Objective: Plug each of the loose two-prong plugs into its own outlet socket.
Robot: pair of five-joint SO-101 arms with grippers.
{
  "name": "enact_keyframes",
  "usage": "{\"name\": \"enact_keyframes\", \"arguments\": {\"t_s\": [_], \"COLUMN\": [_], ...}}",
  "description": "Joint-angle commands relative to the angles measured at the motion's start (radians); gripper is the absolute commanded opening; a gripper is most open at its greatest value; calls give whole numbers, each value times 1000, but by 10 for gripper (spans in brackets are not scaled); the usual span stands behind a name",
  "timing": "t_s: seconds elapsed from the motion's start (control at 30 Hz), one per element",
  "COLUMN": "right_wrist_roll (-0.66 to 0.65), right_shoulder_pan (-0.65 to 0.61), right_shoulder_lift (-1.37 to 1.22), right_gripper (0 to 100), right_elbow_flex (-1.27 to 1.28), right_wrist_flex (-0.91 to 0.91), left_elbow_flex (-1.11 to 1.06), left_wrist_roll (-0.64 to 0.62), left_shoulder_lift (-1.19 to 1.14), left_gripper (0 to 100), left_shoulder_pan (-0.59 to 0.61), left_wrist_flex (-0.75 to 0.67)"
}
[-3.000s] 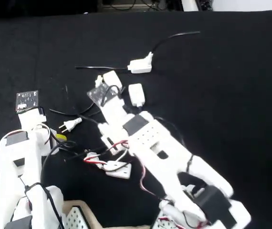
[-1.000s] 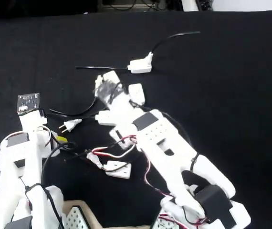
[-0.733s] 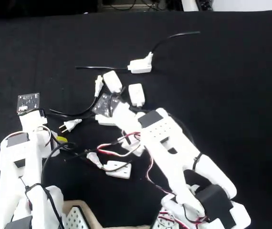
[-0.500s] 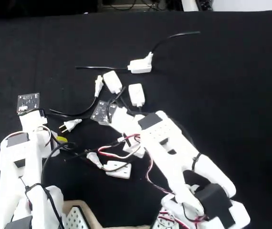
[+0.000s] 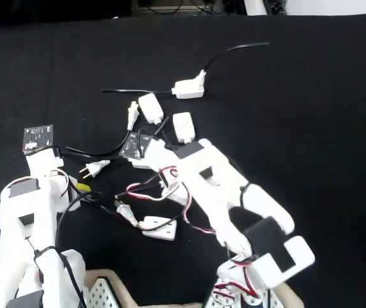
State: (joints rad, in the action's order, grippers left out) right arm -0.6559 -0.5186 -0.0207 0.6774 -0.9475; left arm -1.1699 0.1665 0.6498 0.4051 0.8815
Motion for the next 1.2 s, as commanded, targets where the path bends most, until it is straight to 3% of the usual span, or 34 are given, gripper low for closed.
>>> {"name": "enact_keyframes", "arguments": {"t_s": [0.0,0.2,0.6,0.8,1.17], "right_wrist_roll": [52,110,107,63,46], "right_shoulder_pan": [12,9,-38,-37,-41], "right_shoulder_lift": [-8,38,205,108,-68], "right_gripper": [184,185,187,188,188], "right_elbow_flex": [-61,-94,-82,-85,-288], "right_wrist_flex": [6,5,-54,31,-173], "left_elbow_flex": [10,10,10,10,10], "left_wrist_roll": [9,11,11,11,11], "left_shoulder_lift": [18,18,20,20,20], "left_gripper": [303,303,303,303,303], "left_shoulder_pan": [7,7,2,4,4], "left_wrist_flex": [-18,-18,-18,-18,-18]}}
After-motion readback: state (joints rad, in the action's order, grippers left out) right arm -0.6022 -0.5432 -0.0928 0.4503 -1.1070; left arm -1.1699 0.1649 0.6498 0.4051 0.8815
